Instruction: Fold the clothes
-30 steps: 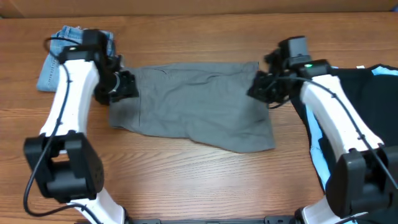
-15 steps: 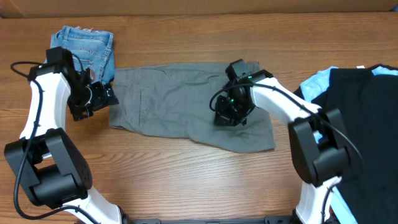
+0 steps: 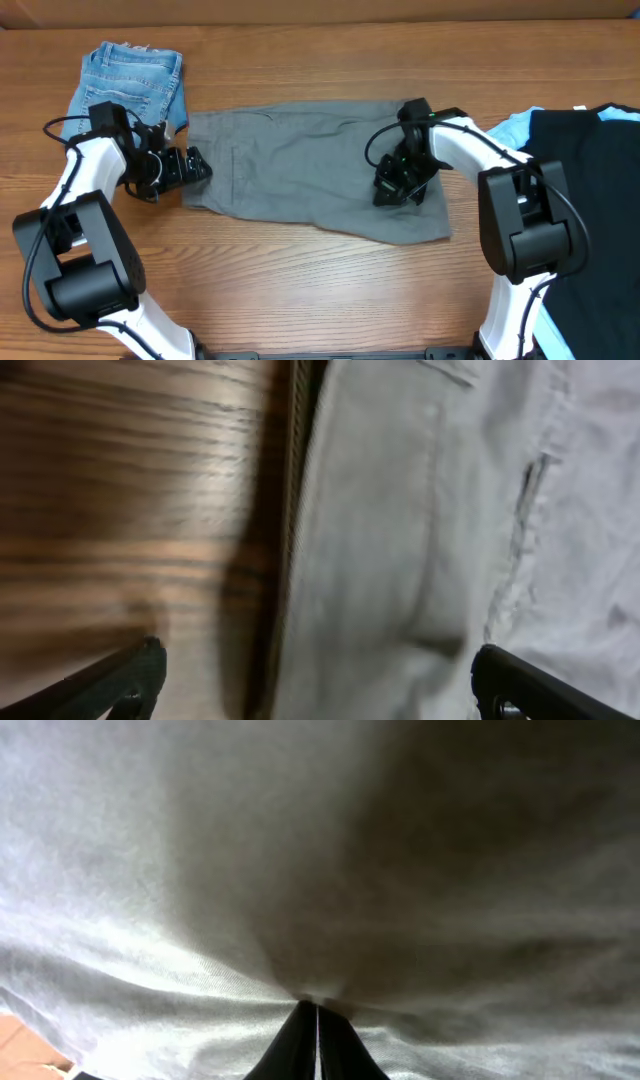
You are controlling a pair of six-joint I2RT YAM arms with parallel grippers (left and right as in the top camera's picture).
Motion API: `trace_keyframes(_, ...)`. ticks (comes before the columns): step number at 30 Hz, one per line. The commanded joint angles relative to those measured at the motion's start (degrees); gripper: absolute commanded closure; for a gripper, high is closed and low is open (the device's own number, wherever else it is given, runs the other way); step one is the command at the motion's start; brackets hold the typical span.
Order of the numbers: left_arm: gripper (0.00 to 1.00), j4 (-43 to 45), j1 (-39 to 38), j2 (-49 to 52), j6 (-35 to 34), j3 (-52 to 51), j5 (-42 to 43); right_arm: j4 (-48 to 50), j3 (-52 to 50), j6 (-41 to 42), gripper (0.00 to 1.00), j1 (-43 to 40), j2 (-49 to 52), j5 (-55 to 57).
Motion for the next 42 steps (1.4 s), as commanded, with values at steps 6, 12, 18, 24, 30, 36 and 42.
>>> trace_keyframes(6,0.02,6.25,0.11,11.32,2.47,-0.46,9.38,0.42,-0.52,-2.27,0.92,-1.84,0.39,9.97)
trace_keyframes(12,0.22,6.03,-2.08,13.79,3.50,-0.46,9.07,0.74,-0.52,-2.23,0.91,-1.77,0.39,9.79)
trace_keyframes(18,0.32,4.48,-4.37,13.77,1.25,-0.46,4.11,1.16,-0.52,-2.21,0.91,-1.77,0.39,9.77)
trace_keyframes(24,0.65,4.44,-6.47,13.77,0.81,-0.46,4.11,1.33,-0.52,-2.21,0.91,-1.77,0.39,9.75)
trace_keyframes(30,0.96,1.95,-6.10,13.14,-1.49,0.46,4.04,1.11,-0.52,-2.23,0.92,-1.77,0.39,7.21)
trace_keyframes(36,0.96,-9.40,-3.39,8.17,-2.03,8.02,-4.22,0.83,0.02,-2.73,0.94,-1.77,-1.84,4.79)
trace_keyframes(42,0.96,-23.17,-2.97,0.28,-2.58,22.93,-13.73,0.72,1.38,-6.64,0.92,-1.79,-11.15,4.83)
